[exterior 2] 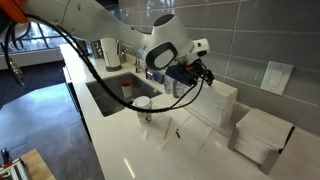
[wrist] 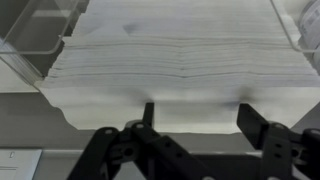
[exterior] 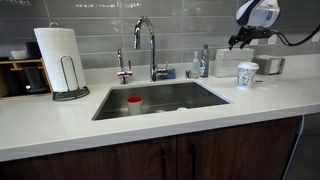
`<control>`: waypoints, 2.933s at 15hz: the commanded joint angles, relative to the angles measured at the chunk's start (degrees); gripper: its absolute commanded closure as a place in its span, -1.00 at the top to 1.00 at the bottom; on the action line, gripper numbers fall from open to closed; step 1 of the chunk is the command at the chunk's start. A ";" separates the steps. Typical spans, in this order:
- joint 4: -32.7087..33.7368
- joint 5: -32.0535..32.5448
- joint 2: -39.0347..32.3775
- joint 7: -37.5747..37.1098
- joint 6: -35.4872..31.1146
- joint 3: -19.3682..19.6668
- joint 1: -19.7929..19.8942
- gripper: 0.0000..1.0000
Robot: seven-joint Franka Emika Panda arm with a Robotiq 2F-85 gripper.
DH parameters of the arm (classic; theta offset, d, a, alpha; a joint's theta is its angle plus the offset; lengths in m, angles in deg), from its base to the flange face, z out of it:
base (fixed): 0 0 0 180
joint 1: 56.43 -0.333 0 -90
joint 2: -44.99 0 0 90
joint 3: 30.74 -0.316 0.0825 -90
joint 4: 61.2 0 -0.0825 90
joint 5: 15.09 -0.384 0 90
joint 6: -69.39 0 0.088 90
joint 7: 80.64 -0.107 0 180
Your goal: Remove a piece of tissue from the pile on the left and put it on the counter
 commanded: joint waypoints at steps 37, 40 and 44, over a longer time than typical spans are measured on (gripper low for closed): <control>2.94 9.85 2.70 -3.21 8.41 0.91 0.45 -1.00; 0.88 9.86 6.49 -3.50 11.05 0.90 0.56 -0.99; -0.94 7.38 9.72 -3.22 5.95 0.33 0.99 -0.99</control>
